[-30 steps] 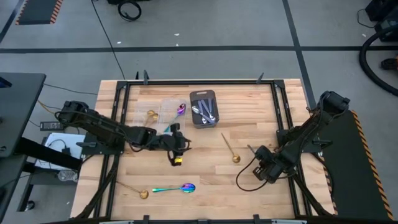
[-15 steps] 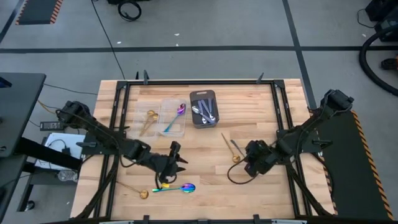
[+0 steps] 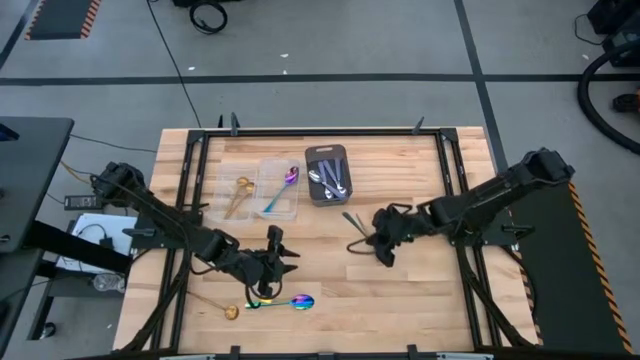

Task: Sort silverware by color (type)
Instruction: Put the blue spoon into the right transparent bin

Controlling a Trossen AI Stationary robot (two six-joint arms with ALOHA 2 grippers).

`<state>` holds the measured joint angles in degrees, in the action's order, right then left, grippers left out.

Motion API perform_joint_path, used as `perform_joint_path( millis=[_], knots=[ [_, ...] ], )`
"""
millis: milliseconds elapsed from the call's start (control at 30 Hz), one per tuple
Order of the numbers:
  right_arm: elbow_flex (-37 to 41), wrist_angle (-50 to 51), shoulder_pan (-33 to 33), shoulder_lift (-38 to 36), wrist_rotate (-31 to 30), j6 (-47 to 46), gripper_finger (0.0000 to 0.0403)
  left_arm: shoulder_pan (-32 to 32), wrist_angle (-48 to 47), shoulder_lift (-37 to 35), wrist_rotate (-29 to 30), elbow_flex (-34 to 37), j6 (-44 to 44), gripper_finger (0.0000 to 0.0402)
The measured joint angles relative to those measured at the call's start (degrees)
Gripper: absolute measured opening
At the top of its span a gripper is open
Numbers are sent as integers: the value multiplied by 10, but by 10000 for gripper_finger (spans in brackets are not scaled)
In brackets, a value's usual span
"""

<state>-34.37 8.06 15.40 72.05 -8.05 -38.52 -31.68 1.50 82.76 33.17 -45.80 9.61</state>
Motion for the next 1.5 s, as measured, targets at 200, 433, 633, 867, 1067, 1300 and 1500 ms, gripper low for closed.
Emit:
perform_joint_path(
  millis=[200,433,633,867,1067,1300,1500],
  knots=[
    [0,-59,-42,0,37,58,12,3,2,0,57,0,-4,151],
    [0,-165,-69,32,47,98,13,8,2,0,93,0,18,155],
    [-1,-288,-99,105,105,107,13,7,1,2,121,1,30,195],
    [-1,-448,-110,190,128,98,13,7,15,14,133,0,111,232],
    [-1,-532,-125,240,171,63,13,17,17,36,142,1,242,223],
    [-15,-572,-136,282,219,33,13,31,49,72,167,0,353,218],
    [-35,-573,-135,298,242,17,13,43,77,88,212,0,450,217]
  ],
)
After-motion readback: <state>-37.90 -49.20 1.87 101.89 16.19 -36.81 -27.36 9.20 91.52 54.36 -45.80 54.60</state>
